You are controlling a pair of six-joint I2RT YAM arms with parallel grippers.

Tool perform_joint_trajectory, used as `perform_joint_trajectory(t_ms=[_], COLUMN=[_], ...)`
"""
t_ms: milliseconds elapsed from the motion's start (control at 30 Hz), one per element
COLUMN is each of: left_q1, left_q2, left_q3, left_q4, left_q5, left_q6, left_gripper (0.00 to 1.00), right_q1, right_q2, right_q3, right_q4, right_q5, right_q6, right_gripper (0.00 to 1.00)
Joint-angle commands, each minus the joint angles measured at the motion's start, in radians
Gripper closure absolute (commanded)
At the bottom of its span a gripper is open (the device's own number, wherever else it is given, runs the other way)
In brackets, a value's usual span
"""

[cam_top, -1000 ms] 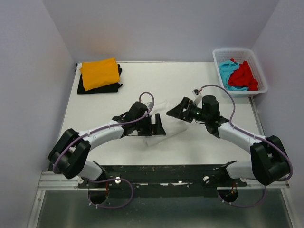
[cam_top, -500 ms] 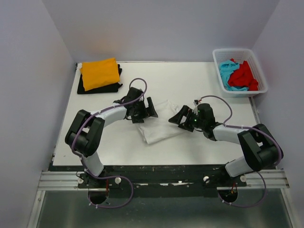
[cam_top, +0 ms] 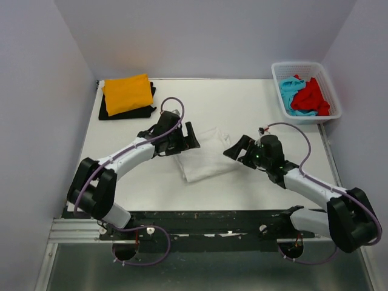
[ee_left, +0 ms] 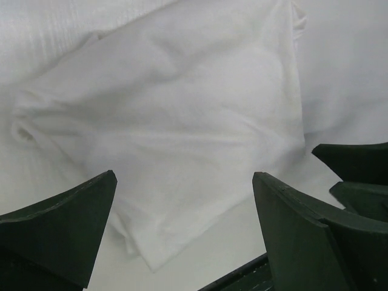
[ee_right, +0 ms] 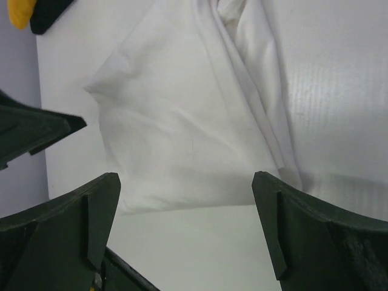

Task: Fold and stack the t-shirts
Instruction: Fold the long partially folded tshirt into a neat square, then put the neatly folded tshirt into the corner of the board with the left arm

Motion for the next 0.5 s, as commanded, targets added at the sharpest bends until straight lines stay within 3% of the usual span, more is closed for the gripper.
perform_joint_trajectory(t_ms=[0,67,300,467], left_q1=[0.022,0.026,0.023,-0.029], left_q2=[-0.113,-0.106,0.016,0.087], left_q3=[-0.085,-0.106,-0.111,-0.095], left_q4=[-0.119,-0.135,-0.063,-0.025], left_q5=[-0.181,-0.212,-0.088,-0.047], left_q6=[-0.087,-0.121,-0.186,-0.227], left_gripper=[0.01,0.01,0.02,0.18], right_q1=[-0.002,-0.002,-0.003,-0.002], right_q2=[-0.148,-0.218,-0.358,-0.357], right_q3=[0.059,0.044,0.003,0.004], right_q4=[-0.29,-0.322,-0.348,-0.355], right_q5=[0.277,0.36,0.47,0.487], right_q6=[-0.039,-0.002,0.029,0.03], right_gripper=[0.0,0.0,0.0,0.0])
